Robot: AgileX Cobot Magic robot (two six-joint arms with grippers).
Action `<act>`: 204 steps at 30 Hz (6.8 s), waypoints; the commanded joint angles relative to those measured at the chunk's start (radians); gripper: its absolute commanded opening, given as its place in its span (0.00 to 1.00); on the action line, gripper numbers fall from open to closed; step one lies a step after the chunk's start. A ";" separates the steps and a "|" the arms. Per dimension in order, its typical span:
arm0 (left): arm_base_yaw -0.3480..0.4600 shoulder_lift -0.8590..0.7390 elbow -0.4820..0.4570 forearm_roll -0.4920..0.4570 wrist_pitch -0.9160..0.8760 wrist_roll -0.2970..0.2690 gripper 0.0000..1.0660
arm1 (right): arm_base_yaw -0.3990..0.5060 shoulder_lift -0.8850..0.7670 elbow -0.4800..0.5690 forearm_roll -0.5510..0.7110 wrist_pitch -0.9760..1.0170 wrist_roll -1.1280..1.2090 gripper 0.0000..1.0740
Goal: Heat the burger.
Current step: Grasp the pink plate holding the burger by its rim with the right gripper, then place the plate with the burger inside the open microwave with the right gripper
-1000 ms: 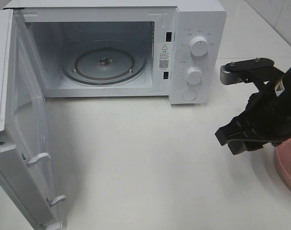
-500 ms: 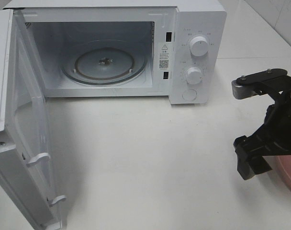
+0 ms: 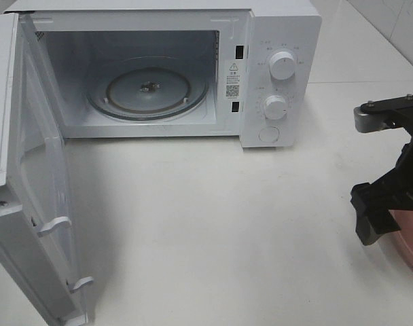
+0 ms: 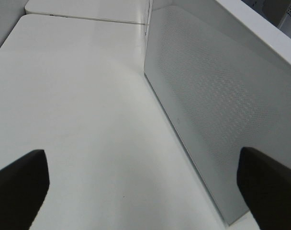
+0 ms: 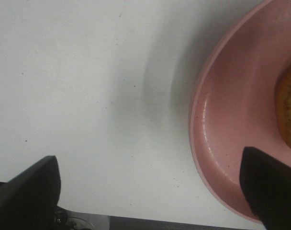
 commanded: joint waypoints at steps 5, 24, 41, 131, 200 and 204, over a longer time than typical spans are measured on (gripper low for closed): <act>0.003 -0.017 0.000 -0.003 0.000 0.000 0.94 | -0.059 0.011 -0.001 -0.032 -0.043 0.001 0.89; 0.003 -0.017 0.000 -0.003 0.000 0.000 0.94 | -0.088 0.136 0.010 -0.064 -0.143 0.006 0.85; 0.003 -0.017 0.000 -0.003 0.000 0.000 0.94 | -0.135 0.256 0.069 -0.060 -0.287 0.013 0.83; 0.003 -0.017 0.000 -0.003 0.000 0.000 0.94 | 0.142 0.229 0.108 -0.546 -0.057 0.464 0.00; 0.003 -0.017 0.000 -0.003 0.000 0.000 0.94 | 0.988 0.018 0.190 -0.666 0.115 0.331 0.00; 0.003 -0.017 0.000 -0.003 0.000 0.000 0.94 | 0.998 0.018 0.190 -0.671 0.093 0.287 0.00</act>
